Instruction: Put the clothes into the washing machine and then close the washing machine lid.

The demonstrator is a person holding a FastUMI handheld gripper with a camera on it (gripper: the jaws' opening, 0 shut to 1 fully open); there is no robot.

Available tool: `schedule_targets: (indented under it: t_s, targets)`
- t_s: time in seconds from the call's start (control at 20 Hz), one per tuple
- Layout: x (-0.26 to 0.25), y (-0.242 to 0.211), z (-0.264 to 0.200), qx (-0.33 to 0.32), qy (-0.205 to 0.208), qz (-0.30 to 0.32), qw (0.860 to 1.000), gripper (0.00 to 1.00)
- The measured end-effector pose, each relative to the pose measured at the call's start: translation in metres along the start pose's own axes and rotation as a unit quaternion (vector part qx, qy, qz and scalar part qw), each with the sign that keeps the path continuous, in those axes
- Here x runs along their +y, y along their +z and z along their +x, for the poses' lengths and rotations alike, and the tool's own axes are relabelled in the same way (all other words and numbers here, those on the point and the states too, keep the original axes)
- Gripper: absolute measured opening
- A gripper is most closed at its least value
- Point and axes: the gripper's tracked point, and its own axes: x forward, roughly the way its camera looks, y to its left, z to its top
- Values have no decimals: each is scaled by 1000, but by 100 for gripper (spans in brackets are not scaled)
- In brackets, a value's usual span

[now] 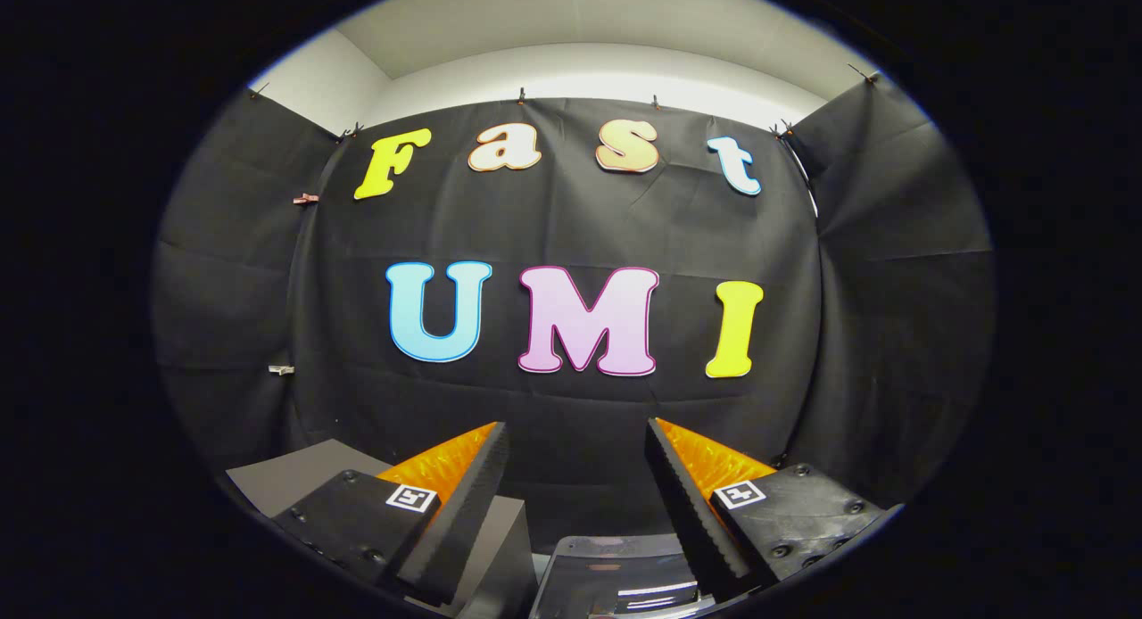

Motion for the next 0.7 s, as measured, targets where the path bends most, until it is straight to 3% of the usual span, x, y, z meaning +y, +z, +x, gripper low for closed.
schedule_targets:
  t_s: [0.7]
  targets:
    - [-1, 13, 6, -7, 12, -9, 1000, 97]
